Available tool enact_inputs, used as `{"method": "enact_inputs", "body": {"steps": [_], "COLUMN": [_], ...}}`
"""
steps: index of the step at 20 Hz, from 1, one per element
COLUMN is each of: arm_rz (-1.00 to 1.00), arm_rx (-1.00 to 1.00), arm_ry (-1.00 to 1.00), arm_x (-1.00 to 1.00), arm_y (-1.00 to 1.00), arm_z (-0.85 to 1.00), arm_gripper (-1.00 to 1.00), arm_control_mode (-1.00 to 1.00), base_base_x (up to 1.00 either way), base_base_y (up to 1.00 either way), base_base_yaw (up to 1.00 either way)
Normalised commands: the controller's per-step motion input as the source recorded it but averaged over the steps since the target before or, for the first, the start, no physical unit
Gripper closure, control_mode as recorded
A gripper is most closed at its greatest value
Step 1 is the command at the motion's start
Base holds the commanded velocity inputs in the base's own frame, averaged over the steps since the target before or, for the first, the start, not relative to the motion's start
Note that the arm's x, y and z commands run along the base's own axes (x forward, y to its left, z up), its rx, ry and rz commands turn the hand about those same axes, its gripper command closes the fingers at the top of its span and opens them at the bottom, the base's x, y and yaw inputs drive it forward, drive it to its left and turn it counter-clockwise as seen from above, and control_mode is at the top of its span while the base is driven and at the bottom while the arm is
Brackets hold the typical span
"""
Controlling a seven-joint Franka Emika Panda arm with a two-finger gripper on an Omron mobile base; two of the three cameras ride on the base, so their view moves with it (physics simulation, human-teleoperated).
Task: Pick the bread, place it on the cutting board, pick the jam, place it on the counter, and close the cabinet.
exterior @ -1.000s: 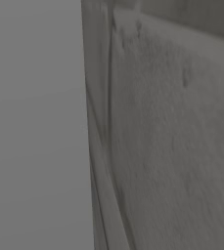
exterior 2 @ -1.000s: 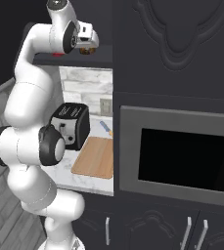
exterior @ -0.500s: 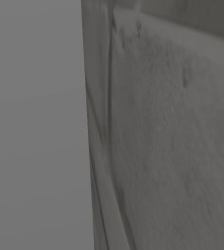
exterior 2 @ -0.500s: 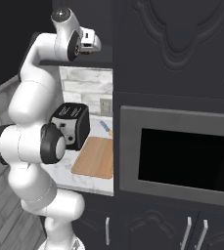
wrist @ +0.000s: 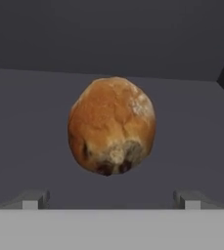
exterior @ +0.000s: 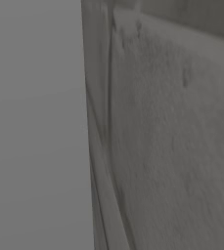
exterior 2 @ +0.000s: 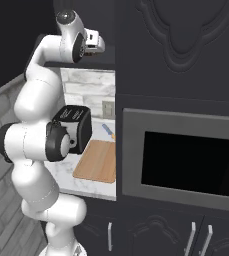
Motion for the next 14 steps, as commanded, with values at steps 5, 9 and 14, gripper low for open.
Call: {"method": "enact_inputs", "body": {"steps": [5, 9, 14], "arm_rz": [0.0, 0.0, 0.0], "arm_rx": [0.0, 0.0, 0.0], "arm_ry": [0.0, 0.0, 0.0], "arm_x": [0.26, 0.25, 0.23], "arm_y": [0.0, 0.0, 0.0], "arm_z": [0.01, 0.0, 0.0], "arm_gripper": [-1.0, -1.0, -1.0], "arm_control_mode": [-1.0, -1.0, -1.0], "base_base_x": [0.0, 0.0, 0.0], "base_base_y": [0.0, 0.0, 0.0], "base_base_yaw": [0.0, 0.0, 0.0]}}
